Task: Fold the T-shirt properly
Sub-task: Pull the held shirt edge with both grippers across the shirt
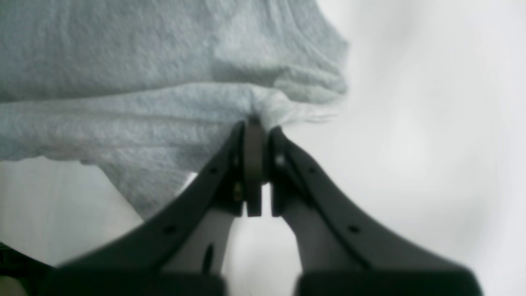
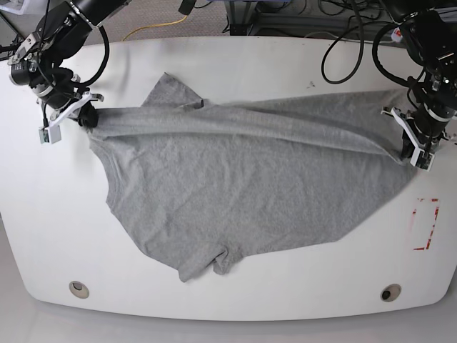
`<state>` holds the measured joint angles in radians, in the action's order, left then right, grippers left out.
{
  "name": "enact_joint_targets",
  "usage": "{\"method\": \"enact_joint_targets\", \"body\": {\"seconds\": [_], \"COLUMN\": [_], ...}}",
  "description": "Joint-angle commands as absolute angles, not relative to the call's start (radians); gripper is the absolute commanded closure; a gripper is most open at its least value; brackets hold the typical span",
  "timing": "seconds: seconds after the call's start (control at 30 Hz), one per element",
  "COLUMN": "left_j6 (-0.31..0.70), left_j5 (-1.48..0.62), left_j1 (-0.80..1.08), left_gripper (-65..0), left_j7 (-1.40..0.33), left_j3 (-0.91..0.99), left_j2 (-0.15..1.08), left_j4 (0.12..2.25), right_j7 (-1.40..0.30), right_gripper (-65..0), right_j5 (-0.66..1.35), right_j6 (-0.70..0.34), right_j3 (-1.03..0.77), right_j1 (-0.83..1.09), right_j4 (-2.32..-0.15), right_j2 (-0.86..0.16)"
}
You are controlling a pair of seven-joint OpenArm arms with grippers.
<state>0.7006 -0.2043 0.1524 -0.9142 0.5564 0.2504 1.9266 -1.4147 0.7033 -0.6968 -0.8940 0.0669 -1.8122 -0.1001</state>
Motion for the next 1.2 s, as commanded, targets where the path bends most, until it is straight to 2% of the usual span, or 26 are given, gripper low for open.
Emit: {"method": "enact_joint_targets", "body": {"seconds": [0.0, 0.2, 0.83, 1.17], "left_j6": [0.698, 0.698, 0.698, 0.698], "left_j5": [-0.208, -0.208, -0.211, -0.206], "left_j1": [0.120, 0.070, 0.036, 0.018], "left_gripper": [0.0, 0.0, 0.0, 0.0], "left_j7": [-0.894, -0.894, -0.894, -0.894], "left_j3": [0.565, 0.564, 0.573, 0.575], "left_j2": [0.265, 0.263, 0.265, 0.265], "left_j4": [1.948, 1.948, 1.949, 1.945], "right_j7": [-1.396, -1.396, -1.396, -1.357], "right_gripper": [0.0, 0.0, 0.0, 0.0], "right_j5": [0.717, 0.714, 0.711, 0.711], "right_j6": [-0.698, -0.698, -0.698, -0.698], "right_j3": [-0.862, -0.800, -0.777, -0.731], "right_j1": [0.042, -0.002, -0.110, -0.177], "right_j4": [-1.831, -1.831, -1.827, -1.627], "right_j2": [-0.125, -0.137, -0.160, -0.200]}}
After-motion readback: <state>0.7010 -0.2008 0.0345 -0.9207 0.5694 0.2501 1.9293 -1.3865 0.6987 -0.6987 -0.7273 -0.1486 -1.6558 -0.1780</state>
